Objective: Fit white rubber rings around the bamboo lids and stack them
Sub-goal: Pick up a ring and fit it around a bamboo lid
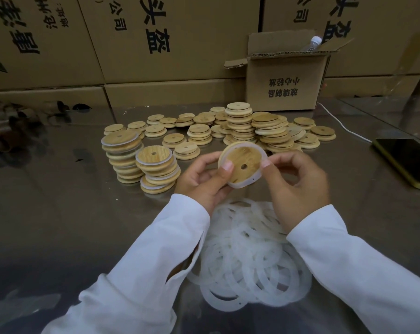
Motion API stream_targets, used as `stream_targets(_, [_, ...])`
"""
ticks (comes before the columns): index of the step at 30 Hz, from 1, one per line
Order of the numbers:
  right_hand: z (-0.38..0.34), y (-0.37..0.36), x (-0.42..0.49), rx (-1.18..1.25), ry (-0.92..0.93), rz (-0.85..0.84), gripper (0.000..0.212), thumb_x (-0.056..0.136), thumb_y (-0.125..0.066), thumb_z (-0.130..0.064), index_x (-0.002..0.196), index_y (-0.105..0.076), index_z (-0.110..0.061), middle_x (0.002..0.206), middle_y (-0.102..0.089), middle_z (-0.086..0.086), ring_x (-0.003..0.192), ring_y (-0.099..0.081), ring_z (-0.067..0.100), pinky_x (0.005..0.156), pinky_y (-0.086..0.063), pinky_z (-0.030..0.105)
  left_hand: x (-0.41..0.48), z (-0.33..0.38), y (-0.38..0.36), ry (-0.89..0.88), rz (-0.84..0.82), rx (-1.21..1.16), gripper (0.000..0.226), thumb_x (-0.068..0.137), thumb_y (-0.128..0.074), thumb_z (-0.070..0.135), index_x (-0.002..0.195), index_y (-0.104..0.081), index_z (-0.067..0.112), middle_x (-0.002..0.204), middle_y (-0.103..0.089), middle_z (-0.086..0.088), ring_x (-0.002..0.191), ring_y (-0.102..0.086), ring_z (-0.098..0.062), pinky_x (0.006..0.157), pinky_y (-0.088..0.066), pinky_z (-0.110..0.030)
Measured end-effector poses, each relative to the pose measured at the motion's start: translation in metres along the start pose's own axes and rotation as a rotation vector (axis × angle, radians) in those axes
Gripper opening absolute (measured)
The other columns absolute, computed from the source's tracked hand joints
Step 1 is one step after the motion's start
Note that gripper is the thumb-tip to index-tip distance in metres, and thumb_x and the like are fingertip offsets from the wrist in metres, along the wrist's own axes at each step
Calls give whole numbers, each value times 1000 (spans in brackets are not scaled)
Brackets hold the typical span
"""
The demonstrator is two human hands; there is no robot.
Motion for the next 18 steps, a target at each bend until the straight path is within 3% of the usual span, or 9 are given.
stream_targets(2, [-1,2,1,-11,2,5,16,82,-63,-19,72,-58,-30,84,-64,-10,78,-58,-3,69,-43,10,0,-4,0,22,6,64,20,72,-64,13,92,-62,16,75,-72,-4,76,-68,-19,75,-57,-30])
stream_targets(5, [1,1,3,-20,-28,-27,19,84,-63,-15,72,-57,-29,78,-63,-12,77,-61,6,71,-48,22,-1,-8,4,80,43,209,14,79,-66,10,89,-62,19,81,-70,-10,87,-65,-27,86,-51,-39])
stream_targets(8, [0,1,4,-69,4,-67,18,84,-63,-14,73,-57,-28,83,-64,-6,82,-62,11,76,-50,27,-1,-7,7,91,24,373,15,81,-67,9,91,-62,19,84,-71,-7,80,-67,-16,80,-53,-30])
stream_targets(10, [-4,0,4,-136,76,-94,21,83,-63,-15,73,-55,-31,87,-63,-6,83,-59,6,74,-48,19,-1,-3,5,43,-13,447,23,78,-69,8,98,-61,16,87,-70,-4,74,-67,-9,70,-54,-20])
stream_targets(12, [-9,-1,2,-184,150,-134,24,83,-64,-13,72,-54,-32,86,-61,-9,82,-58,3,66,-45,10,-2,0,3,1,-18,461,30,77,-70,9,105,-60,13,93,-69,-6,82,-66,-13,72,-54,-19])
stream_targets(14, [-13,-3,0,-199,216,-196,21,81,-66,-10,73,-57,-27,85,-58,-11,82,-57,4,63,-47,11,-3,4,2,-50,-26,502,24,78,-68,11,101,-63,14,90,-69,-4,83,-65,-13,77,-54,-21])
stream_targets(18, [-14,-6,-2,-158,214,-256,22,78,-69,-12,71,-59,-30,85,-58,-11,82,-59,5,64,-49,14,-5,7,0,-99,-73,564,12,82,-64,10,88,-67,19,80,-69,3,72,-64,-2,69,-52,-15])
Point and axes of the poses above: each hand's wrist, its own x-axis towards the middle knuckle, its own y-axis out of the back of the hand, z = x × y, the point moved 4 cm from there along x, towards the middle knuckle
